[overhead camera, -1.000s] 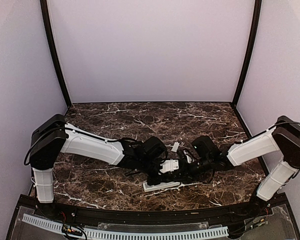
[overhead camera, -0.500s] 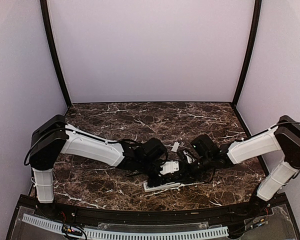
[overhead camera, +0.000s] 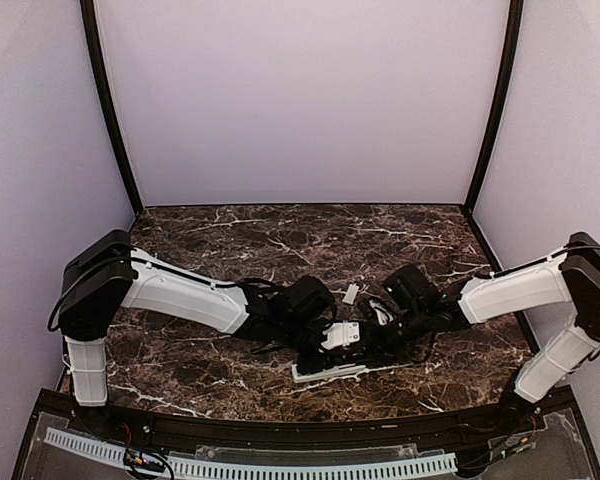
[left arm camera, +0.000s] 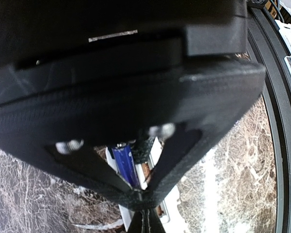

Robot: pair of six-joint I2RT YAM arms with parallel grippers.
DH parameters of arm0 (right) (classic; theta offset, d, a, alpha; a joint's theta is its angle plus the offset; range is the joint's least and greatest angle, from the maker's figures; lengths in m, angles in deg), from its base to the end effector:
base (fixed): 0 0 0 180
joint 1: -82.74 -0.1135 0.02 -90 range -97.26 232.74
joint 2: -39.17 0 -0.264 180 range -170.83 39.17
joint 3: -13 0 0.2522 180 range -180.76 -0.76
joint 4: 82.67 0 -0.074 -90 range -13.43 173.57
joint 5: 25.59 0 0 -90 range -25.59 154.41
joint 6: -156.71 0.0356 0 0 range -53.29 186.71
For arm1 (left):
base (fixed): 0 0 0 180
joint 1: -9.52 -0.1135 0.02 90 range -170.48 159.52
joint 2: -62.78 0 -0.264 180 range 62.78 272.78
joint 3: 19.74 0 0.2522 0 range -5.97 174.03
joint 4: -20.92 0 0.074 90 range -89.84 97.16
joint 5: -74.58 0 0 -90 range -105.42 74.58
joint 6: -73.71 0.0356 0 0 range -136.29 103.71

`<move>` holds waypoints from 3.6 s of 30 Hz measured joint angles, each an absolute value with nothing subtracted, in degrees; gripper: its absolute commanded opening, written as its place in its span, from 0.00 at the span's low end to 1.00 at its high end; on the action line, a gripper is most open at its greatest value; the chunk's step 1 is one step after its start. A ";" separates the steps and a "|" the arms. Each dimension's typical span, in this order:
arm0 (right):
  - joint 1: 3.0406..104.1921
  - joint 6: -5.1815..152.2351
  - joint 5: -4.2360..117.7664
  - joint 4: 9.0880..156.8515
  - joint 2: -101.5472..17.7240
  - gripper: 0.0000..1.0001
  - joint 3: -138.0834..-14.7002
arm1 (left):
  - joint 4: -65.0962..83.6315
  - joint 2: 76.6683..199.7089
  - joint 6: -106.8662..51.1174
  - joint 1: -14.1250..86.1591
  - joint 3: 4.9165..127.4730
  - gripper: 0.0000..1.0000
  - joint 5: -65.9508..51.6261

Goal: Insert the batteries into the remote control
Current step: Place the battery in the battery compartment.

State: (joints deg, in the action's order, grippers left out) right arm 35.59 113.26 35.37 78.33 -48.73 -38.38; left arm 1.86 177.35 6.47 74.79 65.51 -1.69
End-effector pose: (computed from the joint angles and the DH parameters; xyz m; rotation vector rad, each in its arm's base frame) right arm 0.1727 0.2115 0.1406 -0.2453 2.8642 1.1563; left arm 0.1688 -0.3866 0.1489 1.8034 1.7033 -0.6195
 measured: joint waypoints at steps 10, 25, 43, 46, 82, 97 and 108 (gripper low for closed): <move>36.70 112.38 36.68 73.15 -47.13 0.11 -39.15 | 2.41 177.96 6.45 75.16 65.47 0.00 -1.77; 38.10 111.86 35.37 74.40 -47.24 0.00 -39.17 | 1.38 177.96 5.29 75.19 66.47 0.11 -2.41; 38.89 114.63 31.92 86.11 -47.37 0.00 -33.84 | -8.98 170.35 3.50 73.68 60.26 0.58 -2.30; 38.91 115.31 31.50 88.23 -47.66 0.00 -32.96 | -9.33 170.42 3.19 73.68 59.41 0.58 -3.17; 34.34 120.51 37.84 85.94 -48.79 0.24 -34.56 | -6.20 170.81 -4.02 74.82 57.73 0.00 -8.66; 33.64 116.51 41.12 73.33 -48.58 0.35 -41.23 | -5.57 170.81 -5.09 75.01 57.66 0.00 -8.92; 34.19 112.67 44.27 63.38 -48.60 0.38 -45.77 | -4.80 170.99 -5.44 75.01 57.60 0.00 -8.92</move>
